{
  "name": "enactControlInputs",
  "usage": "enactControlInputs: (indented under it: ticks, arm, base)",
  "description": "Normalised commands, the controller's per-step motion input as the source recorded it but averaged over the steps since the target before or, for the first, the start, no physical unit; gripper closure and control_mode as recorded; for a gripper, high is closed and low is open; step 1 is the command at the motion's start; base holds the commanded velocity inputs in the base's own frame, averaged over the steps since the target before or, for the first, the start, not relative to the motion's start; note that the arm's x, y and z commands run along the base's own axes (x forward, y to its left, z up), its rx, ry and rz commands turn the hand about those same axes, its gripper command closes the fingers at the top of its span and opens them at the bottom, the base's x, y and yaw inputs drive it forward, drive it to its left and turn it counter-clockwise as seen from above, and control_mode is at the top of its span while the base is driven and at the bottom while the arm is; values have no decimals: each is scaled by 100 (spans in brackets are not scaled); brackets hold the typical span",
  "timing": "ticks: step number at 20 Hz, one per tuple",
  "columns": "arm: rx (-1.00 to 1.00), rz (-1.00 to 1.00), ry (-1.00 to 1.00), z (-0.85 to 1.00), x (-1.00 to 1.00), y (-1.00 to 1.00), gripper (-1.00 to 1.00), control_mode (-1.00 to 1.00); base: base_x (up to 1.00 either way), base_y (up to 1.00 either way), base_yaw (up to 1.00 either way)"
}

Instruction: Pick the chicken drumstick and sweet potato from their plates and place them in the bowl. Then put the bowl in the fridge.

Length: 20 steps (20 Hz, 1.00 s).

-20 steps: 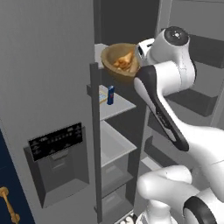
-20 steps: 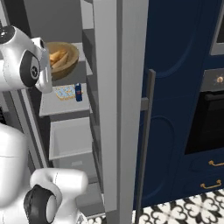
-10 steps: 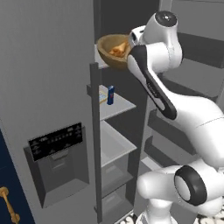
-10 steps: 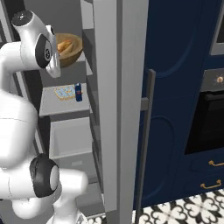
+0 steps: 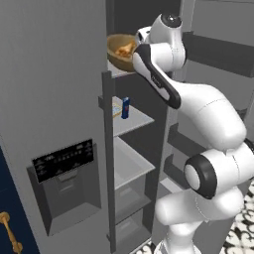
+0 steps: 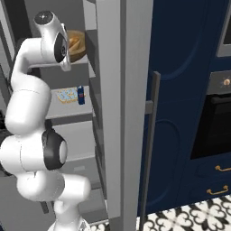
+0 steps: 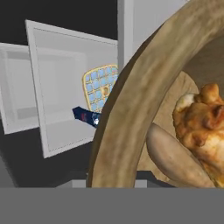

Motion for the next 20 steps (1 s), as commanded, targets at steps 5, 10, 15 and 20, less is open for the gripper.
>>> enactControlInputs:
  ticks: [5,10,15,20]
  arm:
    - [0,0,1,0,87,22,100,-100]
    - [0,0,4,-18,74,33,100,-100]
    - [1,1,6,-34,60,45,100,-100]
    - [4,2,7,-48,54,49,-100,-100]
  base:
    - [0,0,0]
    - [0,0,0]
    - [0,0,0]
    - [0,0,0]
